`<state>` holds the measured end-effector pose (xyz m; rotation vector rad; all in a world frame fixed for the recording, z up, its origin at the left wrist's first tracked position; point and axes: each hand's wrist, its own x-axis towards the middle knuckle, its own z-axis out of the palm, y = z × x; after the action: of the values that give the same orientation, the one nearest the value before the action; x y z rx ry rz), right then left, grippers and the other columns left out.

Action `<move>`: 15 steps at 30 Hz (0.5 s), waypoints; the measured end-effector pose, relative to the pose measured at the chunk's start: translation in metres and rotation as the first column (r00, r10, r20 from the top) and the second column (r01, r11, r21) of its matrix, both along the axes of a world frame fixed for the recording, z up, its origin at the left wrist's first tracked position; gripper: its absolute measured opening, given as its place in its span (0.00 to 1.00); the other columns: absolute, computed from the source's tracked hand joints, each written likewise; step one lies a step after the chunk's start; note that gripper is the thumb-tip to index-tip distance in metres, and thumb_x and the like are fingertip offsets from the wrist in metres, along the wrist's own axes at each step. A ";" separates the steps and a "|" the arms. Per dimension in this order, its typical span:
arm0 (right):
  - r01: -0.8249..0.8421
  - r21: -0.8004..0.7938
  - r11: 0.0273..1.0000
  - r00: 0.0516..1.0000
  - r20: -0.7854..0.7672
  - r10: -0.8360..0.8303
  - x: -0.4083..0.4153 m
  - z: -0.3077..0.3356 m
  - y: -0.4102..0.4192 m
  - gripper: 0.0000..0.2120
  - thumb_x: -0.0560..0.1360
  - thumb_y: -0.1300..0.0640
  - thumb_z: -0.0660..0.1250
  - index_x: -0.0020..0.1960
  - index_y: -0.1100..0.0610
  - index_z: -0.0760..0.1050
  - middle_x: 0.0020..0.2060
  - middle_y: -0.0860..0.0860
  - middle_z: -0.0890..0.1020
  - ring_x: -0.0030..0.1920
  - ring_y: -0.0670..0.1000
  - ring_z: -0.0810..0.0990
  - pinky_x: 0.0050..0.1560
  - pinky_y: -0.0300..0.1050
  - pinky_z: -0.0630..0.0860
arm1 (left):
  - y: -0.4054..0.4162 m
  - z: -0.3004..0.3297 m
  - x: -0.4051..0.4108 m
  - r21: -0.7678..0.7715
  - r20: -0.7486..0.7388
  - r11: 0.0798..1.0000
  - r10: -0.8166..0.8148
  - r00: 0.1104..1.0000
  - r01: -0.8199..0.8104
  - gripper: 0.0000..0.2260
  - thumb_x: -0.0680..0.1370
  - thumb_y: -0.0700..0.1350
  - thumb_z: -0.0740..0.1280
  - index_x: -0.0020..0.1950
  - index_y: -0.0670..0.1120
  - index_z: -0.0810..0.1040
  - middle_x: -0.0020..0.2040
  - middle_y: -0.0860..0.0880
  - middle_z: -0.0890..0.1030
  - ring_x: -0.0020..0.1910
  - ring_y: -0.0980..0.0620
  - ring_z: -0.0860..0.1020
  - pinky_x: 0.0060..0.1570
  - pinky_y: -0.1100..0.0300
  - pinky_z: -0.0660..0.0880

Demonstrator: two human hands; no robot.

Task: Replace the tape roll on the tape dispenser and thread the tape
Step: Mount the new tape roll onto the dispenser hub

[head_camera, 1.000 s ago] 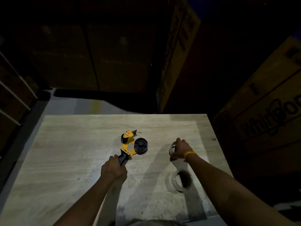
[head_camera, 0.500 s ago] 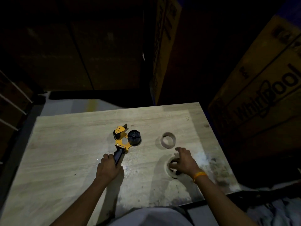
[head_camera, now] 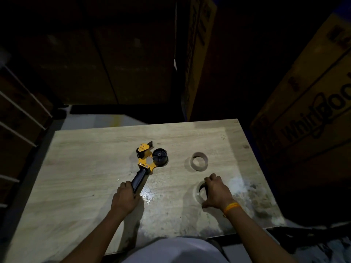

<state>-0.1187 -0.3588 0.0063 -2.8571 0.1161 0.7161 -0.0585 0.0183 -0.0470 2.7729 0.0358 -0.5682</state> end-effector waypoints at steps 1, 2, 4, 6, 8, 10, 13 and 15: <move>-0.017 -0.005 1.000 1.000 0.006 0.017 0.003 0.001 0.002 0.42 0.51 0.37 0.81 0.60 0.52 0.72 0.58 0.53 0.71 0.59 0.57 0.72 0.44 0.55 0.82 | 0.000 0.001 0.000 0.006 0.003 1.000 -0.002 1.000 0.002 0.20 0.76 0.53 0.72 0.59 0.42 0.71 0.56 0.41 0.74 0.55 0.39 0.77 0.48 0.45 0.77; -0.035 0.000 0.999 0.999 0.026 0.035 0.007 0.003 0.006 0.42 0.52 0.37 0.80 0.60 0.53 0.73 0.59 0.53 0.71 0.59 0.57 0.73 0.44 0.55 0.82 | 0.001 0.002 0.000 0.010 0.007 1.000 -0.004 1.000 0.004 0.20 0.76 0.53 0.71 0.59 0.42 0.71 0.56 0.41 0.74 0.55 0.39 0.77 0.48 0.46 0.78; -0.057 0.050 0.997 0.995 0.087 0.052 0.021 0.011 0.016 0.44 0.55 0.35 0.77 0.64 0.54 0.71 0.61 0.55 0.72 0.59 0.59 0.74 0.47 0.56 0.82 | 0.002 0.005 -0.001 0.004 0.013 1.000 -0.003 1.000 0.003 0.19 0.77 0.54 0.71 0.58 0.43 0.72 0.55 0.42 0.75 0.54 0.40 0.77 0.48 0.45 0.78; -0.068 0.106 0.992 0.988 0.144 0.052 0.041 0.023 0.030 0.48 0.56 0.33 0.74 0.69 0.55 0.69 0.64 0.57 0.71 0.59 0.61 0.76 0.48 0.56 0.82 | 0.003 0.006 -0.001 -0.003 0.021 1.000 0.000 1.000 0.000 0.18 0.77 0.54 0.70 0.58 0.43 0.72 0.55 0.42 0.75 0.54 0.40 0.77 0.49 0.45 0.78; -0.096 0.124 0.988 0.976 0.205 0.070 0.066 0.037 0.046 0.48 0.56 0.32 0.75 0.69 0.55 0.70 0.63 0.57 0.72 0.58 0.61 0.77 0.49 0.56 0.82 | 0.004 0.008 -0.002 -0.007 0.031 1.000 0.000 1.000 0.000 0.18 0.77 0.54 0.70 0.57 0.43 0.73 0.55 0.42 0.75 0.55 0.40 0.77 0.49 0.45 0.78; -0.147 0.100 0.984 0.960 0.255 0.117 0.094 0.049 0.064 0.48 0.56 0.34 0.78 0.69 0.56 0.71 0.62 0.56 0.72 0.59 0.60 0.75 0.52 0.55 0.81 | 0.005 0.009 -0.002 -0.008 0.045 1.000 -0.005 0.999 0.006 0.17 0.77 0.54 0.70 0.57 0.43 0.74 0.55 0.42 0.76 0.54 0.40 0.78 0.49 0.46 0.78; -0.191 0.128 0.973 0.944 0.296 0.147 0.134 0.060 0.094 0.49 0.57 0.39 0.81 0.71 0.56 0.69 0.64 0.56 0.71 0.63 0.60 0.72 0.54 0.57 0.81 | 0.005 0.014 -0.003 0.016 0.049 1.000 -0.018 0.999 0.017 0.17 0.78 0.56 0.68 0.58 0.44 0.74 0.56 0.43 0.76 0.55 0.41 0.78 0.49 0.47 0.77; -0.213 0.139 0.967 0.939 0.303 0.163 0.156 0.062 0.113 0.47 0.58 0.40 0.81 0.71 0.55 0.69 0.63 0.57 0.72 0.63 0.60 0.72 0.52 0.57 0.82 | 0.004 0.016 -0.003 0.018 0.053 1.000 -0.022 0.998 0.021 0.17 0.79 0.55 0.67 0.59 0.44 0.74 0.56 0.43 0.76 0.56 0.41 0.78 0.50 0.47 0.76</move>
<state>0.0373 -0.2457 0.0681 -2.7920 -0.2534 0.3102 -0.0616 0.0225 -0.0306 2.8075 -0.0013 -0.5018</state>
